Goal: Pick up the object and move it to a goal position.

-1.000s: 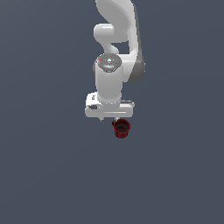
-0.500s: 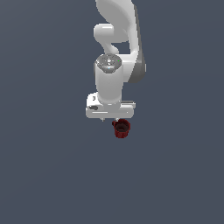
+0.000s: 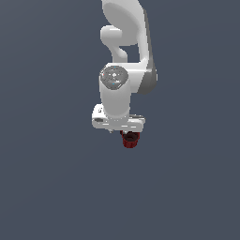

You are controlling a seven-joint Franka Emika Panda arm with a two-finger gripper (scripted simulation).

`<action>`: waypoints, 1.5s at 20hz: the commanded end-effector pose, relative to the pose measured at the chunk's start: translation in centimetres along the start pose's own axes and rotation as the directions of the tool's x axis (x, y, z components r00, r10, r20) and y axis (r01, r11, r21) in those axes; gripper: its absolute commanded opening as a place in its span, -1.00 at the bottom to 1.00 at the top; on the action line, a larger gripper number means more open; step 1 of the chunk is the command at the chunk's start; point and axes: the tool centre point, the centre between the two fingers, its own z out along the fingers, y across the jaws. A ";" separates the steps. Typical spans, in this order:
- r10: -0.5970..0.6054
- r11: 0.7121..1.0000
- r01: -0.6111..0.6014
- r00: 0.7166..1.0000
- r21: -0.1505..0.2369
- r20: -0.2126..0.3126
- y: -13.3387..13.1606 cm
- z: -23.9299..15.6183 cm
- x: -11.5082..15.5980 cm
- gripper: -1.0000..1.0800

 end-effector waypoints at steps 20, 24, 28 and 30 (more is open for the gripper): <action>0.535 0.827 -0.561 0.762 -0.039 0.365 -3.6 3.8 2.6 0.23; 0.602 0.769 -0.633 0.674 -0.086 0.428 -4.5 4.4 2.7 0.23; 0.655 0.713 -0.686 0.582 -0.142 0.481 -5.4 4.9 2.6 0.23; 0.675 0.690 -0.704 0.542 -0.168 0.501 -5.8 5.1 2.5 0.23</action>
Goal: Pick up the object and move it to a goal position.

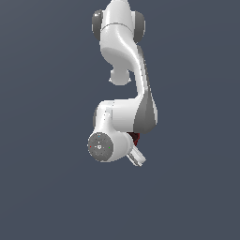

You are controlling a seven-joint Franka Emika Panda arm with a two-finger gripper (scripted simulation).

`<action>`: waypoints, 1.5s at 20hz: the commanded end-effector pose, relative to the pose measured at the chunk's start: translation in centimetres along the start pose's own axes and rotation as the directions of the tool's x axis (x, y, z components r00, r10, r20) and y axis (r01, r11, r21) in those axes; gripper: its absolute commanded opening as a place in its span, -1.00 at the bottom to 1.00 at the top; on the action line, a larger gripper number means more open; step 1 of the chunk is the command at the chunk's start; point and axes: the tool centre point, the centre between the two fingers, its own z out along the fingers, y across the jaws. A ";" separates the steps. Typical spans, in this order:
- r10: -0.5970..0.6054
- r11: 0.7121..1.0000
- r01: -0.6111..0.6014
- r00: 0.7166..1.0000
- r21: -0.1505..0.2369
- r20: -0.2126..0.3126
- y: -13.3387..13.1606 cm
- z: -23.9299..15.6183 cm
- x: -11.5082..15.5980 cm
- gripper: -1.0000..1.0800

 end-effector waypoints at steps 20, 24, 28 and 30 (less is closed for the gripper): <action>0.160 0.986 -0.154 0.980 -0.056 0.120 -0.8 1.4 -1.1 0.23; 0.160 0.986 -0.155 0.980 -0.057 0.120 -0.8 2.0 -1.2 0.23; 0.162 0.986 -0.156 0.979 -0.058 0.121 -0.7 3.1 -1.3 0.23; 0.162 0.986 -0.156 0.979 -0.058 0.121 -0.7 3.6 -1.4 0.23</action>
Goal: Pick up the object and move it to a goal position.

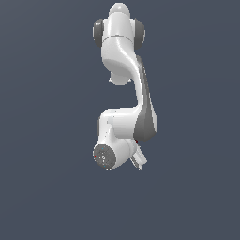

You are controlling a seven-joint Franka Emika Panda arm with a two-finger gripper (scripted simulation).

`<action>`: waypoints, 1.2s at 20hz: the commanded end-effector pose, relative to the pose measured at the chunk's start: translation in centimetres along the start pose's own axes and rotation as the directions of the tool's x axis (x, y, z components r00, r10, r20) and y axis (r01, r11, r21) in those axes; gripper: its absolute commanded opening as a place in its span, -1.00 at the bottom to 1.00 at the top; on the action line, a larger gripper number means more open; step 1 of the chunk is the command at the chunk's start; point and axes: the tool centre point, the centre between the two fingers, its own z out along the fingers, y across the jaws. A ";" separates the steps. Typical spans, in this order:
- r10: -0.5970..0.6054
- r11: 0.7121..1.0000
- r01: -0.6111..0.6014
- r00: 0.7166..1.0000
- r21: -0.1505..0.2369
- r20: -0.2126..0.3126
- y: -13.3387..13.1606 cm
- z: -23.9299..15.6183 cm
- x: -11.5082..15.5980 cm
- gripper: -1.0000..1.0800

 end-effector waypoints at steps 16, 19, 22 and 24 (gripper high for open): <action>0.001 1.000 -0.001 1.000 0.000 0.001 0.0 1.0 0.0 -1.00; 0.001 1.000 -0.001 1.000 0.000 0.001 0.0 1.0 0.0 -1.00; 0.001 1.000 -0.001 1.000 0.000 0.001 0.3 0.9 0.1 -1.00; 0.001 1.000 -0.001 1.000 0.000 0.001 0.7 0.8 0.1 -1.00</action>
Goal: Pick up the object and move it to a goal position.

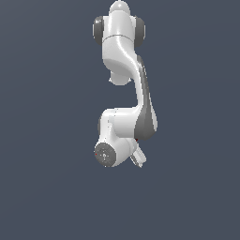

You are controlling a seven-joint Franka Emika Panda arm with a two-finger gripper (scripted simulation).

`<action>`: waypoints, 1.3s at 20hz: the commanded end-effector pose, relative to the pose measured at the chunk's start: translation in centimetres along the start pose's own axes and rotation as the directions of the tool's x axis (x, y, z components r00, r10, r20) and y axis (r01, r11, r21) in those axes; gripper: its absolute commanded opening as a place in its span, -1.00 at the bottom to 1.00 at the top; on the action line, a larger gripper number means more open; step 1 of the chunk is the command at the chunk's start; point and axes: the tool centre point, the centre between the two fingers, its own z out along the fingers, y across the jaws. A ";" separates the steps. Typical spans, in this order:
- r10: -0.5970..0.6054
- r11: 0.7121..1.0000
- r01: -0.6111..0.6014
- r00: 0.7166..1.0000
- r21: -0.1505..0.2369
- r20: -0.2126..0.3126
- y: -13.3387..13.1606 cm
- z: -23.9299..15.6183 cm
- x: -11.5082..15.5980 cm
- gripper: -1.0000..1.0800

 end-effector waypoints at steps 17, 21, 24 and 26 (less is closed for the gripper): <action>0.000 1.000 0.000 1.000 0.002 0.001 7.5 -2.0 1.8 -1.00; 0.000 1.000 0.000 1.000 0.002 0.001 8.5 -2.3 2.1 -1.00; 0.000 1.000 0.000 1.000 0.001 0.001 8.8 -2.4 2.2 -1.00; 0.000 1.000 0.000 1.000 0.001 0.000 8.8 -2.5 2.2 -1.00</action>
